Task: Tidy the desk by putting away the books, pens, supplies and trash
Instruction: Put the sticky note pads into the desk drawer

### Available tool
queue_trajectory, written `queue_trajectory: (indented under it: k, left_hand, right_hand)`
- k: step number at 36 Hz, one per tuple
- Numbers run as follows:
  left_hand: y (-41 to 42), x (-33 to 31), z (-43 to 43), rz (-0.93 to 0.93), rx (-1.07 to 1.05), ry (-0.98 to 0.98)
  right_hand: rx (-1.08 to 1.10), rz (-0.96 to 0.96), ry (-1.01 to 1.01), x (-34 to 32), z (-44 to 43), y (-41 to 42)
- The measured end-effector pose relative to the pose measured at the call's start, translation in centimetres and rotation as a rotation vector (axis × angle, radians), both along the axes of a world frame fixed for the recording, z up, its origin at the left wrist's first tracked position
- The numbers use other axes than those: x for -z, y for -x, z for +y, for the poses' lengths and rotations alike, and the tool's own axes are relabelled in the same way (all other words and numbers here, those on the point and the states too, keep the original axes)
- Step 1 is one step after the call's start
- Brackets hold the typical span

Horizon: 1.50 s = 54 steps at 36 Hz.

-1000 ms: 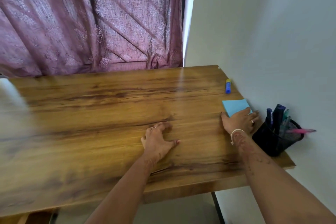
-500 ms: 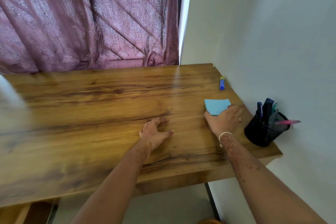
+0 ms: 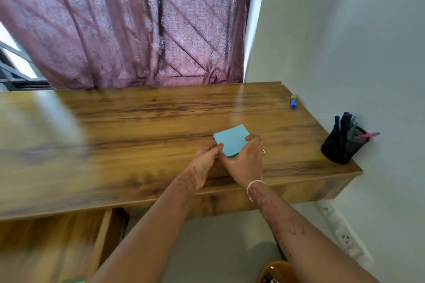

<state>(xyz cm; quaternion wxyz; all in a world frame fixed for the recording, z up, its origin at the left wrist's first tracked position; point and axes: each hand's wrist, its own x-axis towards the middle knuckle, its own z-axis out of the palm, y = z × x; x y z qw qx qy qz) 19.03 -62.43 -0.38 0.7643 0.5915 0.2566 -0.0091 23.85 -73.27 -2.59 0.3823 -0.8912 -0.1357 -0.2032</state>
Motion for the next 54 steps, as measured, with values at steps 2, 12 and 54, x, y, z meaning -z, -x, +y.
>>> queue_trajectory:
  k: [2,12,54]
  left_hand:
    - [1.9,-0.2,1.5,-0.015,-0.024,0.078]
    - [13.5,0.7,9.5,-0.039,-0.138,0.082]
    - [36.5,11.5,22.2,0.515,-0.002,-0.125]
  right_hand:
    - [-0.025,0.007,-0.008,-0.1,1.5,2.4]
    - [-0.171,0.025,0.008,0.4,8.2,14.7]
    - [-0.135,0.555,0.202,7.1,16.9,35.0]
